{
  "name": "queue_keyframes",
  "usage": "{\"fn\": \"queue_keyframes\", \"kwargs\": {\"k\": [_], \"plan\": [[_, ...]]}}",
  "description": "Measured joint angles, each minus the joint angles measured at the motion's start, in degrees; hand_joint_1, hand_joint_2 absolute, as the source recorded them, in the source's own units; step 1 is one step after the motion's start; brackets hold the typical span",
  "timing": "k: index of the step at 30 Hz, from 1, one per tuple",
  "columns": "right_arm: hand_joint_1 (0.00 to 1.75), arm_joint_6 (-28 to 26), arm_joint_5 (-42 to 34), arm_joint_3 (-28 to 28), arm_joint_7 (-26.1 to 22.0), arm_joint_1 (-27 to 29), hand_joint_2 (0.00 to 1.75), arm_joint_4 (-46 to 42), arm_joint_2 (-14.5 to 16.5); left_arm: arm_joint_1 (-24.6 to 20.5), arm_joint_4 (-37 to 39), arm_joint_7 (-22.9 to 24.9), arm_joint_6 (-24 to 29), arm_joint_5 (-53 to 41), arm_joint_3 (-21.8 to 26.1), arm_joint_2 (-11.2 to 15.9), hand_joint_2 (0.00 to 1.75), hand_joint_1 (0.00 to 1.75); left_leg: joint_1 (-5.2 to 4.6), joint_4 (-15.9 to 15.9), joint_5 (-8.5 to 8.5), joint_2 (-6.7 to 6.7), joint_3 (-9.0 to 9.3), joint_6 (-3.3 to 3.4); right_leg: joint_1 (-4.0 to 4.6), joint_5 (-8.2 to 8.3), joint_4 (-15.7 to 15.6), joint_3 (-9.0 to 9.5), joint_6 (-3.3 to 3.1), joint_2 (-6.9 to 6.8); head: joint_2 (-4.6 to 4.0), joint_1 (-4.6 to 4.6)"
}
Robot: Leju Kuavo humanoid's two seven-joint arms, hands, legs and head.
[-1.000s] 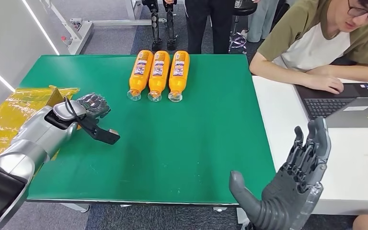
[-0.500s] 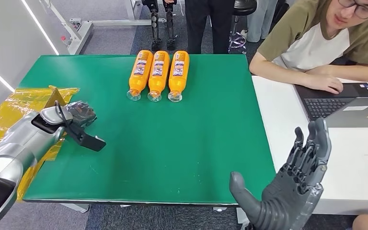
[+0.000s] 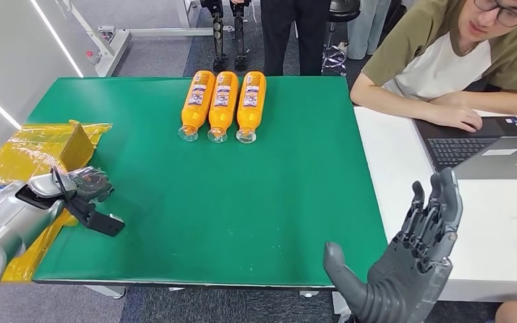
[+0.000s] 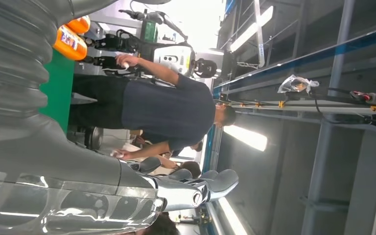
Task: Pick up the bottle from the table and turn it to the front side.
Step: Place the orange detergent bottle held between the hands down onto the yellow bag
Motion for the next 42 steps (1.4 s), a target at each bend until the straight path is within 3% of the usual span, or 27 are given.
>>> {"fn": "queue_keyframes", "kwargs": {"k": [12, 14, 16, 18, 26, 42], "plan": [[0.0, 0.0, -0.1, 0.4, 0.4, -0.7, 1.75, 0.0, -0.1, 3.1, -0.3, -2.2, 1.6, 2.9, 0.0, 0.8, 1.75, 1.74, -0.02, 0.0, -0.01, 0.03, 0.09, -0.01, -0.01, -0.01, 0.0, 0.03, -0.01, 0.01, 0.0, -0.01], [0.0, 0.0, 0.1, 0.4, 0.7, -0.7, 1.75, 0.0, -0.1, 3.3, -0.3, -2.2, 1.6, 3.5, 0.0, 0.7, 1.75, 1.54, -0.03, 0.0, -0.01, 0.03, 0.13, -0.01, -0.01, -0.01, 0.0, 0.05, -0.01, 0.01, 0.0, -0.01], [0.0, 0.1, 0.4, 0.3, 1.0, -0.7, 1.75, -0.1, -0.1, 3.5, -0.3, -2.2, 1.7, 4.6, 0.0, 0.5, 1.75, 0.69, -0.07, 0.0, -0.01, 0.02, 0.2, -0.01, -0.02, -0.01, 0.0, 0.09, -0.01, 0.0, 0.0, -0.01], [0.0, 0.3, 0.4, 0.3, 1.1, -0.6, 1.75, -0.2, -0.1, 3.8, -0.5, -2.2, 2.0, 6.2, 0.0, 0.3, 1.75, 0.02, -0.1, 0.0, 0.0, 0.01, 0.27, 0.0, -0.04, -0.01, 0.0, 0.16, -0.01, -0.02, 0.0, -0.02], [0.0, 0.6, 0.4, 0.2, 1.3, -0.2, 1.75, -0.8, -0.2, 4.7, -1.8, -3.2, 2.7, 13.8, 0.9, -1.2, 1.75, 0.0, -0.12, -0.1, 0.0, -0.18, 0.51, 0.0, -0.06, -0.07, 0.0, 0.49, 0.03, -0.27, 0.0, -0.02], [0.0, 0.0, -0.2, 0.1, 0.9, 1.0, 1.75, -1.4, -0.6, 8.1, -9.6, -7.6, 2.0, 27.4, 5.3, -7.2, 1.75, 0.0, -0.09, 0.0, 0.08, -0.18, 0.54, 0.0, -0.07, 0.0, 0.0, 0.51, -0.02, -0.22, 0.0, -0.01]]}}
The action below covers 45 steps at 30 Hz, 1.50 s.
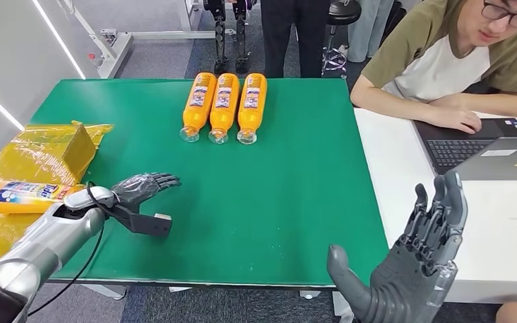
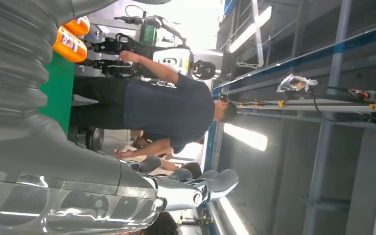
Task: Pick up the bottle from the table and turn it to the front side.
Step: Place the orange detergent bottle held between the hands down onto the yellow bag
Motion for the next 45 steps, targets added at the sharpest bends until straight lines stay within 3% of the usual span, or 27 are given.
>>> {"fn": "queue_keyframes", "kwargs": {"k": [11, 16, 19, 22, 26, 28, 31, 37, 45], "plan": [[0.0, -0.1, -0.7, -0.3, -0.4, 0.7, 1.75, 0.0, -0.3, -0.4, -3.0, -0.4, 0.5, 1.7, 0.5, -0.6, 1.75, 0.0, 0.03, 0.0, -0.01, 0.04, -0.15, 0.0, 0.01, -0.01, 0.0, -0.2, -0.01, 0.06, 0.0, -0.01], [0.0, -0.1, -0.5, -0.4, -0.3, 0.7, 1.75, 0.0, -0.3, -0.7, -7.5, -0.9, 6.3, 6.6, 2.1, -0.7, 1.75, 0.0, 0.02, 0.0, 0.0, 0.03, -0.17, 0.0, 0.01, 0.0, 0.0, -0.2, -0.01, 0.05, 0.0, 0.0], [0.0, 0.1, -0.2, -0.4, -0.3, 0.6, 1.75, 0.0, -0.3, 0.2, -14.4, -3.6, 10.0, 16.7, 5.8, -1.8, 1.75, 0.0, -0.02, 0.0, 0.0, 0.02, -0.19, 0.0, 0.0, 0.0, 0.0, -0.21, 0.0, 0.03, 0.0, -0.01], [0.0, 0.4, -0.2, -0.3, -0.2, 0.1, 1.75, 0.1, -0.3, 3.2, -25.5, -5.9, 9.1, 36.2, 11.9, -6.3, 1.75, 0.0, -0.08, 0.0, -0.03, -0.02, -0.22, 0.03, -0.05, 0.0, -0.1, -0.19, 0.02, -0.01, 0.0, 0.0], [0.0, 0.3, -1.1, 0.6, -0.3, -1.5, 1.75, 1.2, -0.3, 9.2, -39.9, -4.4, 8.4, 59.9, 18.1, -17.0, 1.75, 0.0, -0.15, 0.0, -0.13, -0.01, -0.25, 0.2, -0.14, -0.01, -0.1, -0.14, 0.12, -0.01, 0.0, -0.01], [0.0, 0.3, -1.6, 1.3, -0.3, -1.9, 1.75, 1.7, -0.4, 12.4, -44.9, -4.0, 10.1, 66.9, 18.7, -21.7, 1.75, 0.0, -0.16, 0.0, -0.16, 0.02, -0.27, 0.25, -0.15, -0.01, -0.2, -0.13, 0.15, 0.0, 0.0, 0.01], [0.0, 0.3, -2.0, 2.0, -0.4, -2.1, 1.75, 2.3, -0.7, 16.9, -49.8, -4.4, 11.5, 72.2, 18.7, -26.1, 1.75, 0.0, -0.15, 0.0, -0.19, 0.03, -0.28, 0.28, -0.17, -0.02, -0.2, -0.15, 0.18, 0.01, 0.0, 0.0], [0.0, 1.1, -1.4, 2.6, -0.1, -1.9, 1.75, 2.6, -1.3, 23.9, -55.3, -4.8, 10.6, 73.2, 18.5, -31.6, 1.75, 0.0, -0.13, 0.0, -0.2, 0.0, -0.31, 0.3, -0.17, -0.08, -0.2, -0.18, 0.25, -0.01, 0.0, -0.02], [0.0, 1.7, -0.1, 2.6, 0.4, -1.3, 1.75, 3.1, -1.4, 28.9, -55.9, -6.4, 12.8, 48.0, 15.9, -32.9, 1.75, 0.0, -0.13, 0.0, -0.2, 0.01, -0.31, 0.3, -0.16, -0.08, -0.2, -0.18, 0.25, 0.0, 0.0, -0.01]]}}
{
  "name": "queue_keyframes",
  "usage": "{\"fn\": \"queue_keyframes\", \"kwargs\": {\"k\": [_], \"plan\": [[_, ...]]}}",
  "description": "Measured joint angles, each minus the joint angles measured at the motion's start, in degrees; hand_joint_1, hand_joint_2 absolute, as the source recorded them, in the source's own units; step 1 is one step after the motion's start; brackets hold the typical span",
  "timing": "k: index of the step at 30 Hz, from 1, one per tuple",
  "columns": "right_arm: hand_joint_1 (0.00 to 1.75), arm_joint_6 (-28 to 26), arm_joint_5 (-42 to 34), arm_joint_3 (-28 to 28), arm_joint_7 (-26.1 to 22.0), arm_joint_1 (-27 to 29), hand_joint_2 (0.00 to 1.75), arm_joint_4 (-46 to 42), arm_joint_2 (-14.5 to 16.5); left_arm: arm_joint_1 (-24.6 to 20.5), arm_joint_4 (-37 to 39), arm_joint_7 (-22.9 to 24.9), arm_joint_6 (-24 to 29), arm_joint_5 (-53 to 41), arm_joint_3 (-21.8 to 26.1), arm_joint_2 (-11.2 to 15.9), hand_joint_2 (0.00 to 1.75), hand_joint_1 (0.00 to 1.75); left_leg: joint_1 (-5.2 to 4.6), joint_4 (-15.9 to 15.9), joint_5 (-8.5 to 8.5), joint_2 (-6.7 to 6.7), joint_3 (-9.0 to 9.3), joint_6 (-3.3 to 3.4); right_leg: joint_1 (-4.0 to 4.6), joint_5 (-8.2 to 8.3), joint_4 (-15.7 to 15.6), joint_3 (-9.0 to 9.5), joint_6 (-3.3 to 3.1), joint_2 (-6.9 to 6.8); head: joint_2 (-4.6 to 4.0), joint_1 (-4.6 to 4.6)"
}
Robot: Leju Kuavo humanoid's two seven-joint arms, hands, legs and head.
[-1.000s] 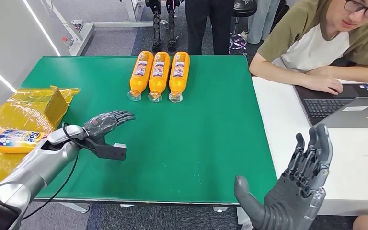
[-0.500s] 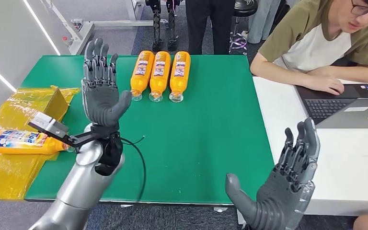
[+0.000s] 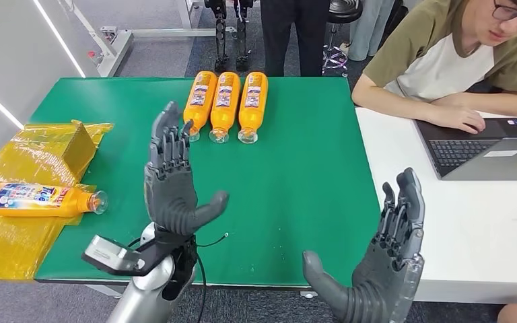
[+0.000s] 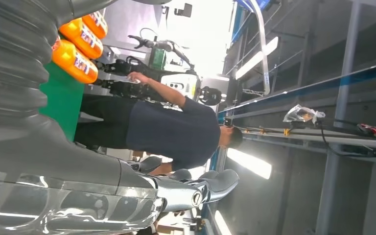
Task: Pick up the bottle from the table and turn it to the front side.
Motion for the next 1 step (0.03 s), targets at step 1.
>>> {"fn": "queue_keyframes", "kwargs": {"k": [1], "plan": [[0.0, -0.2, 0.0, 0.0, 0.0, 0.1, 1.75, 0.1, 0.0, 0.3, -0.1, -0.1, -0.1, -0.8, -0.1, 0.0, 1.75, 0.0, 0.0, 0.0, 0.0, 0.0, 0.0, 0.0, 0.0, 0.0, 0.0, 0.0, 0.0, 0.0, 0.0, 0.0]]}}
